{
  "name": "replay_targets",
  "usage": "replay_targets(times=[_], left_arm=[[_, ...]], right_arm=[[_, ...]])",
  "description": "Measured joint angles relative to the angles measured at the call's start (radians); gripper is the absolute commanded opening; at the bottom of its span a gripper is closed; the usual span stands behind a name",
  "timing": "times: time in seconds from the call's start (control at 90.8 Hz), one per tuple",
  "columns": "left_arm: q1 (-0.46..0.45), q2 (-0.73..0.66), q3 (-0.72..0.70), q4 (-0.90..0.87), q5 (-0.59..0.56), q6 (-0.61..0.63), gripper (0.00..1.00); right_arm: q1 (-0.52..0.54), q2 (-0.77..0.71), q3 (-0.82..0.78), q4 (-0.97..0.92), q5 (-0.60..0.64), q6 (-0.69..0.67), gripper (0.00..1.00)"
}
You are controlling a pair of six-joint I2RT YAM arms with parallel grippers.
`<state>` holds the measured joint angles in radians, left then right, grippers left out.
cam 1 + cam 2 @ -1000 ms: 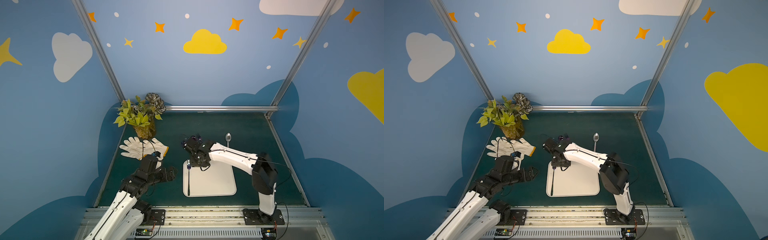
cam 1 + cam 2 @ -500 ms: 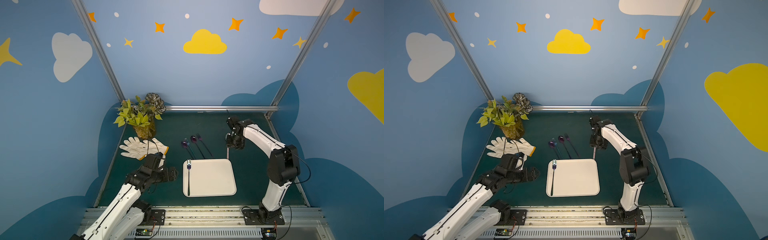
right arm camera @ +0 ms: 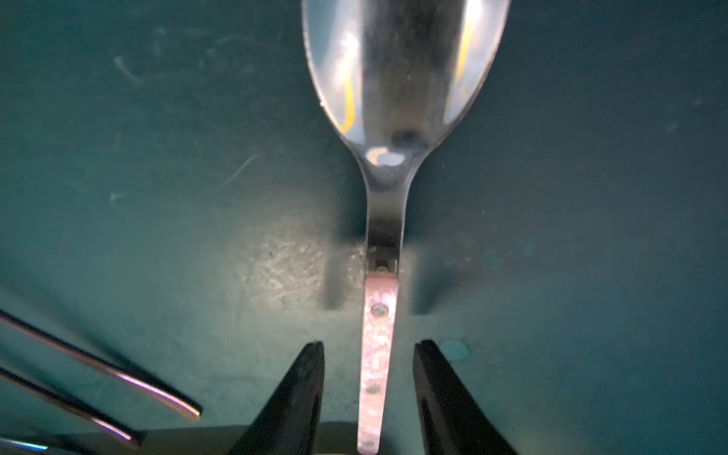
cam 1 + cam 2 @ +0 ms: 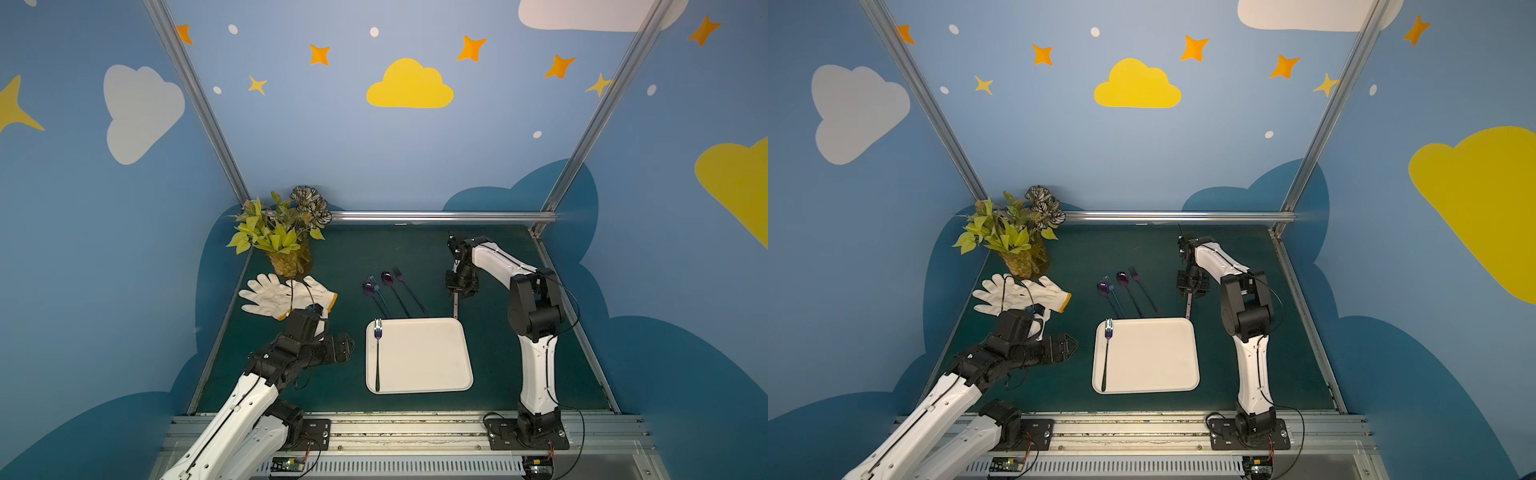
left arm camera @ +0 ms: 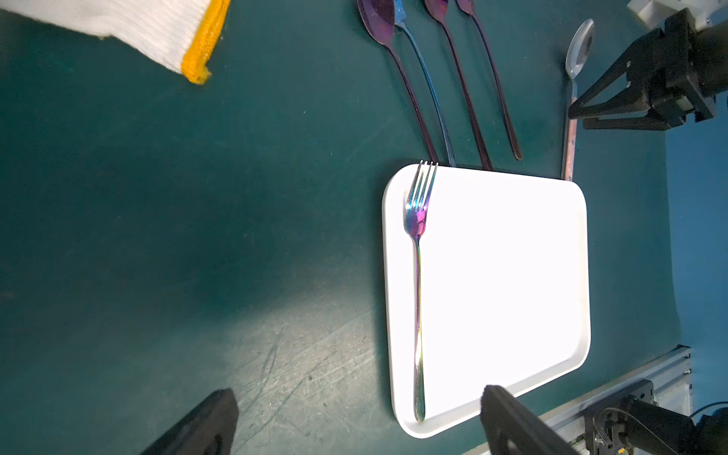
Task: Set the spoon and fork side by side
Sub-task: Pick up the spoon from the center of the board.
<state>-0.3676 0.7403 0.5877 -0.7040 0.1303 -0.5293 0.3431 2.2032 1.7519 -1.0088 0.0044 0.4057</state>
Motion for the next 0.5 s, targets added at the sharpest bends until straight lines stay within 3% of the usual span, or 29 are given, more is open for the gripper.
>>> replay_targets(times=[0.275,0.452,0.496], left_arm=[[0.000,0.001,0.000,-0.006,-0.017,-0.002,1.00],[0.000,0.008,0.000,-0.007,-0.019,-0.002,1.00],[0.000,0.008,0.000,-0.007,-0.020,-0.002,1.00]], right_arm=[[-0.020,0.029,0.010,0.007,-0.016,-0.017,0.21],[-0.021,0.031,0.016,0.008,-0.013,-0.027,0.00],[-0.021,0.033,0.018,0.010,-0.008,-0.030,0.00]])
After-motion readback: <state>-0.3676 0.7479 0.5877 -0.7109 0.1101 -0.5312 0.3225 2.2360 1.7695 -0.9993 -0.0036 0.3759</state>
